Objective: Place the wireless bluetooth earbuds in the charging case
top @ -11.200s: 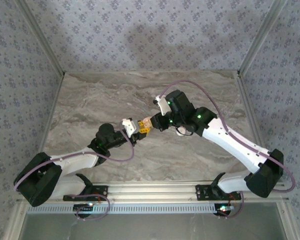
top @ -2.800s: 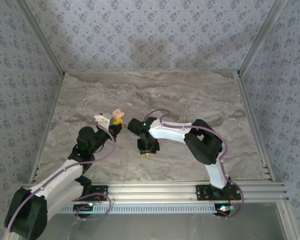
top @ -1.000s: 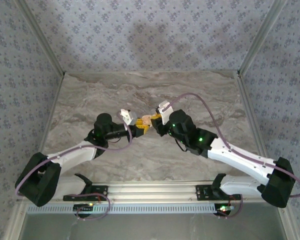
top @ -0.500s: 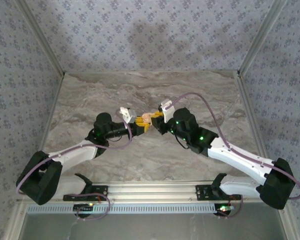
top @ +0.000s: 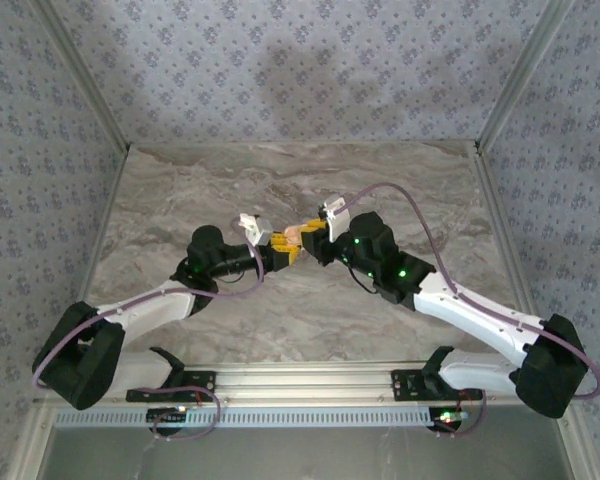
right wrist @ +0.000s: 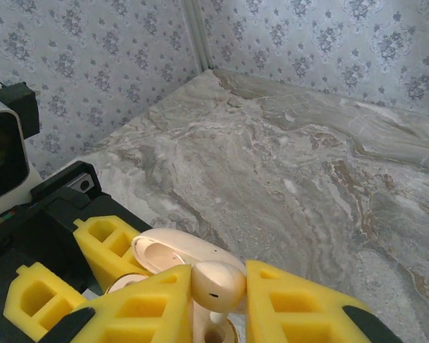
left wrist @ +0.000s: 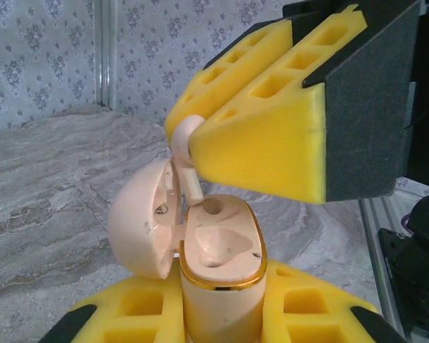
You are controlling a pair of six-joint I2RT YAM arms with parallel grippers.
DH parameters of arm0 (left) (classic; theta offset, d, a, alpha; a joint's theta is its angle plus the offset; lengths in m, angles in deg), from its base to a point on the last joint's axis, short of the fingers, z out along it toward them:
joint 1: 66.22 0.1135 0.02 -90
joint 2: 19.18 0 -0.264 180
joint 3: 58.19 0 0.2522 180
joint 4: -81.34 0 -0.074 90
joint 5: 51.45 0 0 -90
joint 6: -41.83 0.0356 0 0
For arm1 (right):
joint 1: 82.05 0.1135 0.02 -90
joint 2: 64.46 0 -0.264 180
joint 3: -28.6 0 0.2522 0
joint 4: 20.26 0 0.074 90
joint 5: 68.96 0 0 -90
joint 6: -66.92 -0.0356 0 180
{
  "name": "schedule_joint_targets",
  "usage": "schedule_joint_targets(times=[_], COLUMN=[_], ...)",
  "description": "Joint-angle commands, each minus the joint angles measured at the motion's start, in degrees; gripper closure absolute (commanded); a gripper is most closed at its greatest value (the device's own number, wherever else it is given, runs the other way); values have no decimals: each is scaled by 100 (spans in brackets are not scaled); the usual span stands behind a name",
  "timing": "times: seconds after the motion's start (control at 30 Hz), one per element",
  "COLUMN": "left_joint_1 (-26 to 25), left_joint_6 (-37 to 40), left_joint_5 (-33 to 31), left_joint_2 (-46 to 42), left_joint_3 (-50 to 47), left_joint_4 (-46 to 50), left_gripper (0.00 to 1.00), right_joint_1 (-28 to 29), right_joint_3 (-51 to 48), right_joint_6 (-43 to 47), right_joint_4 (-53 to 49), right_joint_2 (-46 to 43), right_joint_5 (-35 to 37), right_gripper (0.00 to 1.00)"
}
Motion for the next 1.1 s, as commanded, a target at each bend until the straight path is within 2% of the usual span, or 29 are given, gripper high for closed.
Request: schedule_joint_targets(times=[0.0,0.57,1.07], left_joint_1=[-54,-50,-56], left_joint_6=[-44,24,112], left_joint_5=[60,-127,-224], left_joint_2=[-138,-397,-391], left_joint_3=[187,140,126], left_joint_4=[-434,-429,-213], left_gripper=[82,82,82], right_joint_1=[-22,-83,-552], right_joint_3=[-86,-185,-115], right_joint_6=[-121,-263,-800], right_joint_4=[-149,-363,303], right_joint_2=[32,-28,-440], right_joint_5=[-356,-612,-1340], right_gripper=[76,74,74])
